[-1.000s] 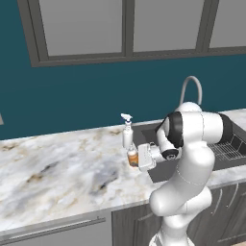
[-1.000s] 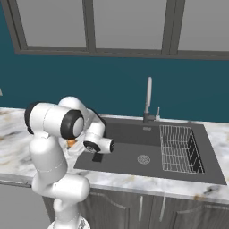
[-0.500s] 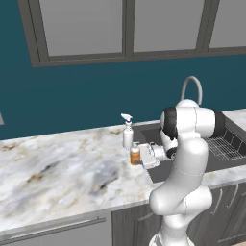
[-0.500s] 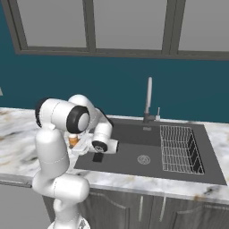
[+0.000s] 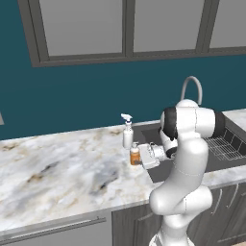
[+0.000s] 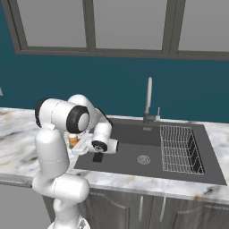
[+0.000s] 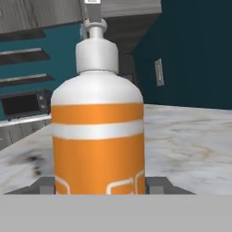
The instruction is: Locate and retrieve the spray and soap dispenser from the cabinet. Place them next to the sink.
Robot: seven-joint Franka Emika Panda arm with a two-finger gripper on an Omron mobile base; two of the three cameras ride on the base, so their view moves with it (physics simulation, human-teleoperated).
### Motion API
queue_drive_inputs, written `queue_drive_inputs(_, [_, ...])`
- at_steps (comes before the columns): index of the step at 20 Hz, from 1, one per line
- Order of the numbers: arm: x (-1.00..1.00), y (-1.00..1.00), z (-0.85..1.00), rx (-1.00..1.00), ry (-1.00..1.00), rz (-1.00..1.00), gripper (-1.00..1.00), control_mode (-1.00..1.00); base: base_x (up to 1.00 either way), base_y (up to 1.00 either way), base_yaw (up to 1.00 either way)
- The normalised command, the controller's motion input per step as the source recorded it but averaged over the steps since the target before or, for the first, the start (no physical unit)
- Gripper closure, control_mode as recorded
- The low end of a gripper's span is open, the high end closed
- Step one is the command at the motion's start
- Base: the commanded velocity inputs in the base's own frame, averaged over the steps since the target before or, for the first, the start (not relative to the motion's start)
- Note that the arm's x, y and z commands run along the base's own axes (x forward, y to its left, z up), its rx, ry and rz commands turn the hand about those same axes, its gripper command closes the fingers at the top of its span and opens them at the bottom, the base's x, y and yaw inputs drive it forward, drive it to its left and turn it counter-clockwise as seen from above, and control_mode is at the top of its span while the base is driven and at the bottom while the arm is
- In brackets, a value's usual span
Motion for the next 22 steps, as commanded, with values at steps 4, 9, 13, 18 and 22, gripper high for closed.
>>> queue_drive_inputs(4, [0.00,-0.01,-0.19,0.00,0.00,0.00,-1.00,-1.00,0.00,0.00,0.00])
queue_drive_inputs(9, [0.00,-0.10,-0.04,-0.02,0.04,0.00,-1.00,-1.00,0.00,0.00,0.00])
queue_drive_inputs(13, [0.00,-0.13,0.00,-0.14,0.16,-0.02,-1.00,-1.00,0.00,0.00,0.00])
queue_drive_inputs(18, [0.01,-0.20,0.02,-0.17,0.14,-0.04,-1.00,-1.00,0.00,0.00,0.00])
queue_drive_inputs(22, [-0.07,-0.22,0.00,-0.21,0.01,-0.01,-1.00,-1.00,0.00,0.00,0.00])
